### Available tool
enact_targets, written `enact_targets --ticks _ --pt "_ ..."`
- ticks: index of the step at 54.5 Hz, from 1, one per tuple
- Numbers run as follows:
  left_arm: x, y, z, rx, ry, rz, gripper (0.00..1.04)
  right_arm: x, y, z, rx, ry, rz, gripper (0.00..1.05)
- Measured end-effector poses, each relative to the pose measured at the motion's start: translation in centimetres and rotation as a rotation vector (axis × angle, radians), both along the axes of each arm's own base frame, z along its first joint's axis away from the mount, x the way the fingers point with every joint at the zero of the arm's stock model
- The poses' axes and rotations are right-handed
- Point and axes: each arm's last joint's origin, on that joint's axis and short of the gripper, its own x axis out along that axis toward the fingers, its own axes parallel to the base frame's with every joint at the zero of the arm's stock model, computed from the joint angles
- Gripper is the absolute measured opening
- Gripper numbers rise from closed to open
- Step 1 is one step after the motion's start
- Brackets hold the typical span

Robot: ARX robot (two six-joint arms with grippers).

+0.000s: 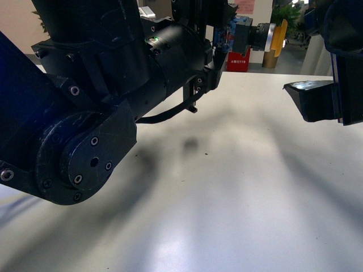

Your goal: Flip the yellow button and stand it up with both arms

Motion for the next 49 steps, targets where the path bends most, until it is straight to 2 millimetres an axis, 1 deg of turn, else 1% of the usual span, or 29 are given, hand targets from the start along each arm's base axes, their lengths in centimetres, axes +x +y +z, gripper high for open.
enact_targets --ticks 10,13,15,17,24,30,37,38,40,44,49 --pt "0.0 0.0 0.0 0.0 0.0 0.0 0.35 0.11 0.13 -0.27 -0.005 0.006 0.0 0.97" --pt "0.0 0.0 0.0 0.0 0.0 0.0 0.35 0.13 0.17 -0.33 -0.005 0.008 0.0 0.95" --pt "0.0 0.0 0.0 0.0 0.0 0.0 0.35 0.13 0.19 -0.34 -0.005 0.008 0.001 0.91" --pt "0.0 0.0 0.0 0.0 0.0 0.0 0.35 0.14 0.23 -0.36 -0.005 0.008 0.002 0.84" --pt "0.0 0.0 0.0 0.001 -0.001 0.0 0.35 0.13 0.27 -0.38 -0.005 0.008 0.004 0.64" --pt "0.0 -0.02 -0.03 0.006 -0.003 -0.004 0.35 0.21 0.34 -0.05 -0.001 -0.001 0.005 0.41" --pt "-0.01 -0.04 -0.04 0.03 -0.021 0.004 0.35 0.23 0.33 0.01 -0.019 -0.007 0.007 0.25" --pt "-0.01 -0.04 -0.05 0.037 -0.026 0.008 0.35 0.23 0.33 0.01 -0.024 -0.007 0.007 0.21" --pt "-0.01 -0.06 -0.07 0.045 -0.032 0.011 0.35 0.23 0.32 0.01 -0.032 -0.009 0.01 0.17" --pt "-0.01 -0.06 -0.07 0.056 -0.041 0.017 0.35 0.23 0.33 0.0 -0.045 -0.01 0.015 0.13" --pt "0.03 -0.07 0.16 0.032 -0.033 0.009 0.49 0.15 0.31 -0.36 -0.042 0.005 0.029 0.08"
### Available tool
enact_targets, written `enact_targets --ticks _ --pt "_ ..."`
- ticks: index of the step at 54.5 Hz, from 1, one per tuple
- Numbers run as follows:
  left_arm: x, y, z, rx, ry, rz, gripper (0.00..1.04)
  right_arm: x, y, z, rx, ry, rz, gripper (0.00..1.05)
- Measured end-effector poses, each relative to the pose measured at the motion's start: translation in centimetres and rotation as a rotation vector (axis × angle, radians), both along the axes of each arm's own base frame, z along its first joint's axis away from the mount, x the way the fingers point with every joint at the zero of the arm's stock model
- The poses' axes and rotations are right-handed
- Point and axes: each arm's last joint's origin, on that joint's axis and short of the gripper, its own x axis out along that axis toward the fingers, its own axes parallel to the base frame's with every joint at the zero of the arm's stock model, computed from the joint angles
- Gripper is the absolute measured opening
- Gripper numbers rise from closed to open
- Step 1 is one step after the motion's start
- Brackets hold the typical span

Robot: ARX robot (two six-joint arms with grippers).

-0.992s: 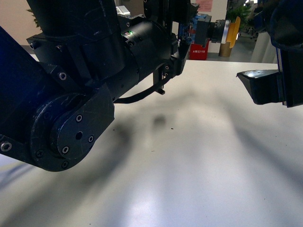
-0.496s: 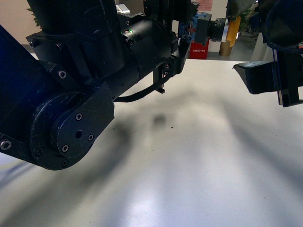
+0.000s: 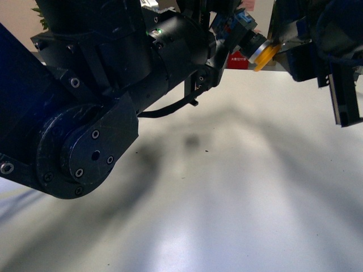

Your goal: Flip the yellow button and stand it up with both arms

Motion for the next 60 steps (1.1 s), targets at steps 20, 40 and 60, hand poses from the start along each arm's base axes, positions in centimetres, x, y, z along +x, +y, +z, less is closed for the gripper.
enact_targets --ticks 20,40,60 --pt "0.0 0.0 0.1 -0.015 0.008 -0.006 0.37 0.0 -0.5 -0.5 -0.002 0.016 -0.012 0.04" --pt "0.0 0.0 0.1 -0.031 0.021 -0.008 0.89 -0.1 -1.0 -0.3 0.02 -0.002 -0.032 0.04" --pt "0.0 0.0 0.1 -0.032 0.021 -0.008 0.98 -0.4 -1.2 -0.6 0.019 0.003 -0.035 0.04"
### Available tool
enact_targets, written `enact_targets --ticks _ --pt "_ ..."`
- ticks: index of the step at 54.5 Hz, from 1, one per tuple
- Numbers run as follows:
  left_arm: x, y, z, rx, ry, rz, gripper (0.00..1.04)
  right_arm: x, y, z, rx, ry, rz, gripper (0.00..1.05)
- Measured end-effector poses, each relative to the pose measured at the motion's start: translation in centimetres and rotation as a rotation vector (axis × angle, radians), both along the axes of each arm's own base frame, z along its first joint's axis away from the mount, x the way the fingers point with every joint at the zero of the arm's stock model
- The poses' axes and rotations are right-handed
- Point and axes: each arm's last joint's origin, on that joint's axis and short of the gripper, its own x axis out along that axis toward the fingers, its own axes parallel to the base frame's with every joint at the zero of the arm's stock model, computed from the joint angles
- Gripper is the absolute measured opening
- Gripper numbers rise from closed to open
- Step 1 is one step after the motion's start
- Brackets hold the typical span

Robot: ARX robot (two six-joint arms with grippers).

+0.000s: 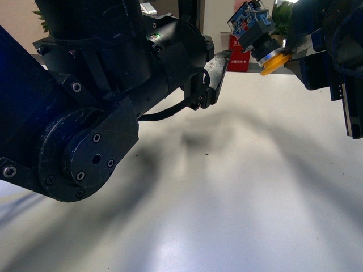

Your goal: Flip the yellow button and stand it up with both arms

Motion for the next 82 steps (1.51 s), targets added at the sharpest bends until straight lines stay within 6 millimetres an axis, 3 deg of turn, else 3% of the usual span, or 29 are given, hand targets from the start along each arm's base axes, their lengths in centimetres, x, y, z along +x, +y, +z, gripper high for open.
enact_targets --ticks 38,40,42,45,51,55,69,82 --pt "0.0 0.0 0.0 0.001 0.0 0.002 0.98 -0.9 -0.6 -0.2 -0.03 -0.006 -0.016 0.04" --pt "0.0 0.1 -0.1 0.098 0.057 0.201 0.91 -1.0 -0.7 -0.2 -0.033 -0.007 -0.016 0.04" --pt "-0.9 1.3 -0.6 0.351 0.116 0.452 0.82 -1.1 -0.7 -0.2 -0.036 -0.006 -0.015 0.04" --pt "-3.1 3.9 -1.3 0.716 0.109 0.68 0.7 -1.1 -0.8 -0.3 -0.043 -0.003 -0.019 0.04" --pt "-6.0 7.7 -1.2 1.072 -0.018 0.787 0.52 -1.2 -1.0 -0.1 -0.045 -0.01 -0.03 0.04" --pt "-7.5 9.8 -1.5 1.196 -0.058 0.821 0.41 -1.2 -1.1 0.0 -0.046 -0.011 -0.027 0.04" --pt "-12.4 13.5 -3.2 1.349 -0.11 0.788 0.04 -1.4 -1.1 0.0 -0.048 -0.014 -0.026 0.04" --pt "-15.7 16.0 -3.7 1.365 -0.112 0.807 0.04 -1.5 -1.3 0.0 -0.049 -0.013 -0.028 0.04"
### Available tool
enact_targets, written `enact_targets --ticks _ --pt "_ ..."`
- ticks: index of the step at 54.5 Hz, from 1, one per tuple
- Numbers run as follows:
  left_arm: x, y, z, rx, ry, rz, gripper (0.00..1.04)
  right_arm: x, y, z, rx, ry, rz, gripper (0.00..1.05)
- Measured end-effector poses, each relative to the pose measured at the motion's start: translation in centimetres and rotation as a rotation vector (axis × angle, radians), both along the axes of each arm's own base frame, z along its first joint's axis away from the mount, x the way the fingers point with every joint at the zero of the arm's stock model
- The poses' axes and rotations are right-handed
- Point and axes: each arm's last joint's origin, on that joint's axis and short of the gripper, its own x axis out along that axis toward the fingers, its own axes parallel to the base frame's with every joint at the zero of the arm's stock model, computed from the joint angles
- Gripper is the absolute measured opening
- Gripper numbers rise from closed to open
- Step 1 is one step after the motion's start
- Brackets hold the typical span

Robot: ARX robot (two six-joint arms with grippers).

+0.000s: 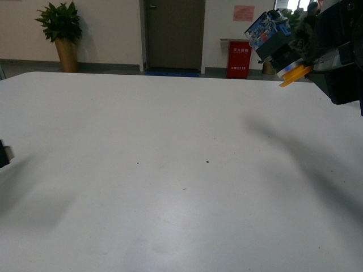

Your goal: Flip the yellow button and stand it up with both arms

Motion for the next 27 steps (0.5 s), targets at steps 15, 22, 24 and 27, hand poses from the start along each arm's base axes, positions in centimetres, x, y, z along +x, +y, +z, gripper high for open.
enact_targets --ticks 15,22,24,27 --pt "-3.6 1.8 -1.4 0.009 0.001 -0.002 0.04 -0.3 -0.1 -0.1 -0.002 0.001 -0.001 0.04" --pt "-4.6 2.2 -1.8 0.011 0.016 -0.003 0.04 -0.4 -0.1 -0.1 -0.001 0.0 -0.001 0.04" --pt "-5.0 2.3 -1.7 0.01 0.012 -0.001 0.04 -0.4 -0.2 -0.1 -0.001 0.0 -0.001 0.04" --pt "-5.4 2.5 -1.5 0.009 0.006 -0.002 0.04 -0.4 -0.2 -0.1 -0.001 -0.001 -0.001 0.04"
